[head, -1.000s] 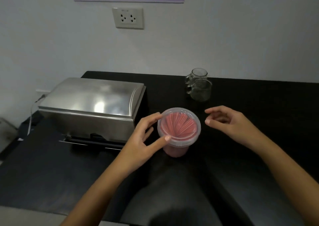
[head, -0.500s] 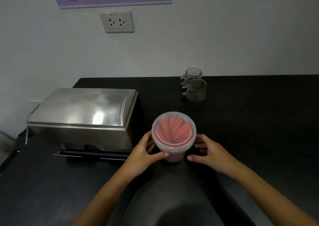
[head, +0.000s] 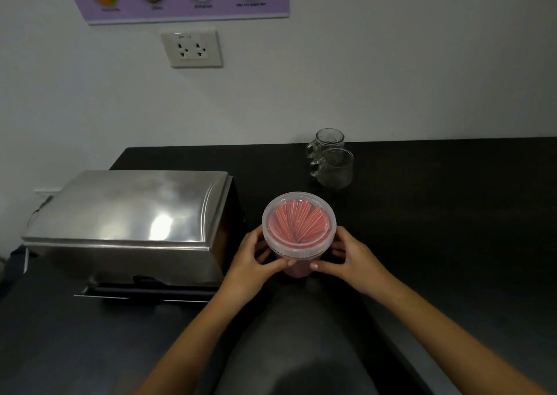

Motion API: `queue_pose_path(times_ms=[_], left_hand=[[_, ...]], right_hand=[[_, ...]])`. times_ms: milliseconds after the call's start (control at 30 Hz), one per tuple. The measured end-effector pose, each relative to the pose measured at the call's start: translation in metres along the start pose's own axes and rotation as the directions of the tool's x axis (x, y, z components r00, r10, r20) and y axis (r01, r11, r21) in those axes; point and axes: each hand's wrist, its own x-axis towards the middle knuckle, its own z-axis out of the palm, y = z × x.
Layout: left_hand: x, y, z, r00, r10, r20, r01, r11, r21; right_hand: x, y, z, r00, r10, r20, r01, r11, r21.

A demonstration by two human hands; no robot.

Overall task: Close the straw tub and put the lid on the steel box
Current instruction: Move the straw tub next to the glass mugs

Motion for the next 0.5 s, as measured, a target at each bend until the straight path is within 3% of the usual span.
queue_pose_path(times_ms=[500], left_hand=[[0.058,0.005,0.018,0.975,-0.009,-0.223,-0.014,0.995,-0.102]], right_hand=[[0.080,-0.003,-0.010,0.997,-0.001,-0.072,0.008,0.995,0.101]])
